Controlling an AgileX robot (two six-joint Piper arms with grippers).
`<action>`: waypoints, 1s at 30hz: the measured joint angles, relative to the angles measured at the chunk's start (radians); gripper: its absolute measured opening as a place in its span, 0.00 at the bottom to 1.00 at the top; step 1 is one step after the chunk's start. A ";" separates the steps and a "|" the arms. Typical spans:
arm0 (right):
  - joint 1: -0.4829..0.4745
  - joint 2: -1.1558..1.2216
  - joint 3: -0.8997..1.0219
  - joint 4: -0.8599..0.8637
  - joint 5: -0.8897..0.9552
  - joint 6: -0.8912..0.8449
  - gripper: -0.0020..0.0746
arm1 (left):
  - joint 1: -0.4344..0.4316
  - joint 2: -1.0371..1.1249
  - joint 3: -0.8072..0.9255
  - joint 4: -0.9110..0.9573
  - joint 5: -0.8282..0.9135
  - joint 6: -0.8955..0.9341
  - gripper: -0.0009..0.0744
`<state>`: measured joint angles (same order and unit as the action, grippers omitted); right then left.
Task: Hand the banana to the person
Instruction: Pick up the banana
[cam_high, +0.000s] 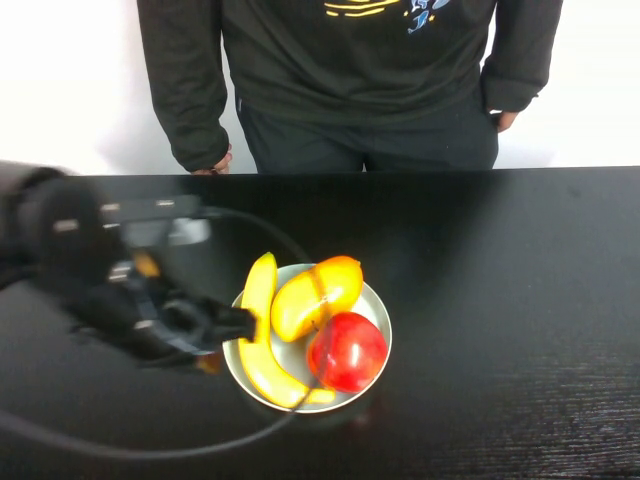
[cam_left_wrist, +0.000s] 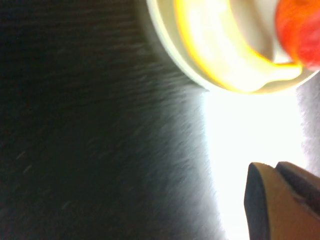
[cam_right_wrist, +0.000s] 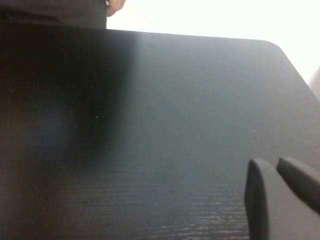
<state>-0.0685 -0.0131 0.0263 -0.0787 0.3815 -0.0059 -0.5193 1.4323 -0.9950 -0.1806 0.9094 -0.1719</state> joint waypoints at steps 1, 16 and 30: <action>0.000 0.000 0.000 0.000 0.000 0.000 0.01 | -0.018 0.036 -0.019 0.005 -0.004 -0.005 0.01; 0.000 0.000 0.000 0.000 0.000 0.000 0.01 | -0.073 0.392 -0.225 0.071 -0.045 0.048 0.54; 0.000 0.000 0.000 0.000 0.000 0.000 0.01 | -0.073 0.478 -0.234 0.173 -0.141 0.016 0.57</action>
<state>-0.0685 -0.0131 0.0263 -0.0787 0.3815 -0.0059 -0.5919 1.9104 -1.2285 -0.0077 0.7688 -0.1558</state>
